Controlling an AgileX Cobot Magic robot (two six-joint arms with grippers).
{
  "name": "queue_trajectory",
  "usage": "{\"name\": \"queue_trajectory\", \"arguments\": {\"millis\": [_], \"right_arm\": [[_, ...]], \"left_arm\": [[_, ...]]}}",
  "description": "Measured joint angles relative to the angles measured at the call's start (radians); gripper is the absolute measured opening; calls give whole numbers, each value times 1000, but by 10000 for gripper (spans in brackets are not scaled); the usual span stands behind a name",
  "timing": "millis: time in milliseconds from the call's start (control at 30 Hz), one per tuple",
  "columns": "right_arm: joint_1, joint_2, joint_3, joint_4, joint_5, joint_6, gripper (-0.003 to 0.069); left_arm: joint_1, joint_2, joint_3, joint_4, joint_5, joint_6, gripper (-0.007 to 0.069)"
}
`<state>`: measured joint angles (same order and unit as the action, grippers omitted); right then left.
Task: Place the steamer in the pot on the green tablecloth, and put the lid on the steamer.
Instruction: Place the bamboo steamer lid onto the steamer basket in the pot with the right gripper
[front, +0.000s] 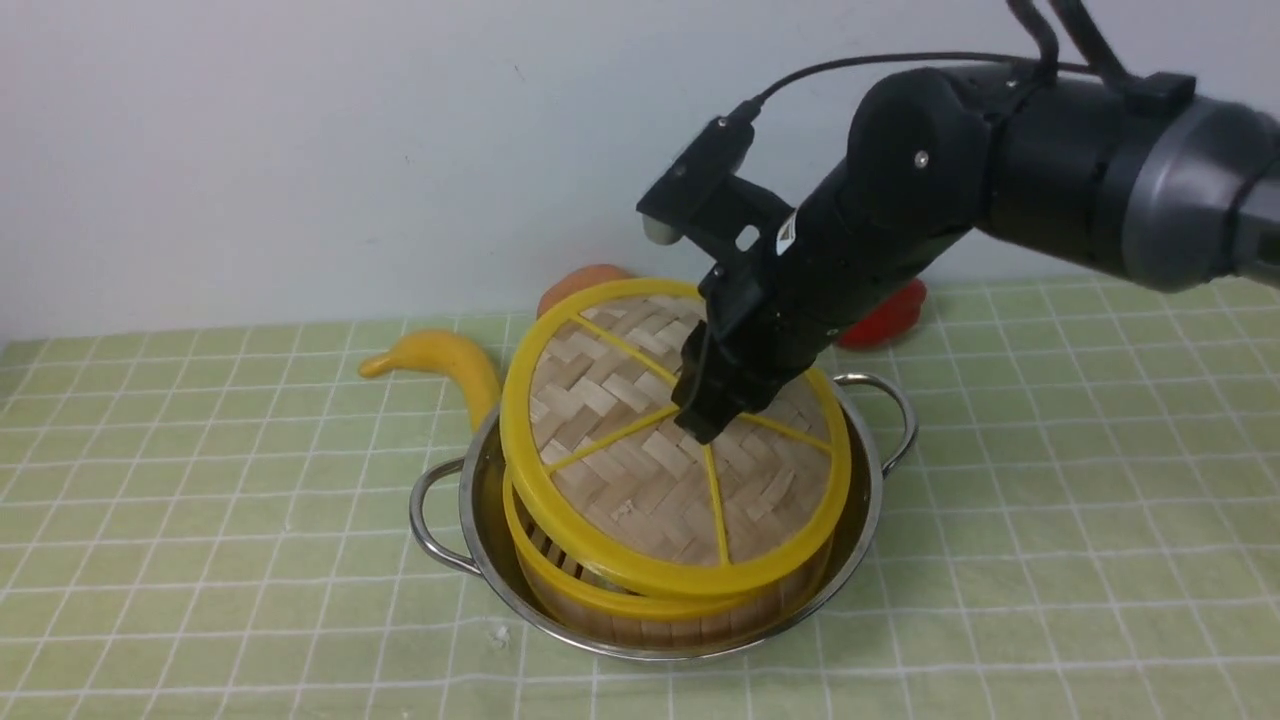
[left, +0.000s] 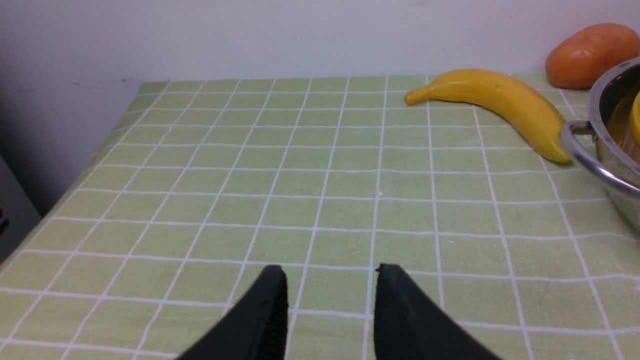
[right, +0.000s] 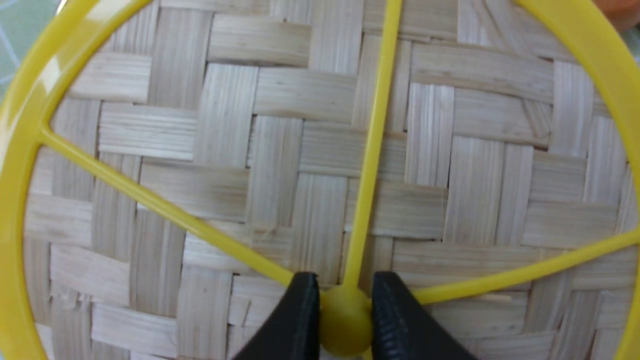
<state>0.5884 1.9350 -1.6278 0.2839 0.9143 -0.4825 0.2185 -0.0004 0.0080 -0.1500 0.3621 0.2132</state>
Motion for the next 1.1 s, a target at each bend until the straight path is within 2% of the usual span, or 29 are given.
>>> {"name": "queue_trajectory", "arguments": {"millis": [367, 1100], "right_arm": [[27, 68, 0, 36, -84, -99, 148], [29, 96, -8, 22, -119, -102, 148]], "left_arm": [[0, 0, 0, 0, 0, 0, 243], [0, 0, 0, 0, 0, 0, 243]]}}
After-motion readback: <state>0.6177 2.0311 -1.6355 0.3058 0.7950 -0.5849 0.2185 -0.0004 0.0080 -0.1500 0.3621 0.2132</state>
